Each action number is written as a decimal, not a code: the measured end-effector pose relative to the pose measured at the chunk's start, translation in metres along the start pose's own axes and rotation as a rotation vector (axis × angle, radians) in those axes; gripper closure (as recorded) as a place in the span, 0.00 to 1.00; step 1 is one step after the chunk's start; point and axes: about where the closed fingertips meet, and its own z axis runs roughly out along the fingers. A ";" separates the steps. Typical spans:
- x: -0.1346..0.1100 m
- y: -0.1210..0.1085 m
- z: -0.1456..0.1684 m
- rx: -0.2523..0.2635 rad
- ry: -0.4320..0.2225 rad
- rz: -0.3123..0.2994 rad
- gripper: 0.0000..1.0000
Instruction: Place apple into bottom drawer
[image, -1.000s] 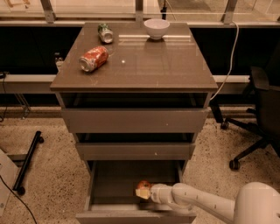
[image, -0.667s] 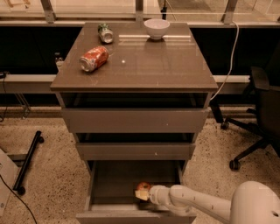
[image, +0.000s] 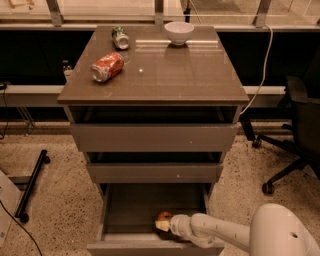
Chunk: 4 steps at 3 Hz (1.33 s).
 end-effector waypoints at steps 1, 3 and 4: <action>0.009 -0.010 0.015 0.027 0.030 0.007 0.59; 0.010 -0.007 0.016 0.021 0.030 0.005 0.12; 0.010 -0.006 0.017 0.019 0.031 0.005 0.00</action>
Offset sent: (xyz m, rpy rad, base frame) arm 0.0032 -0.0011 -0.0154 -0.0241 0.0186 -0.0087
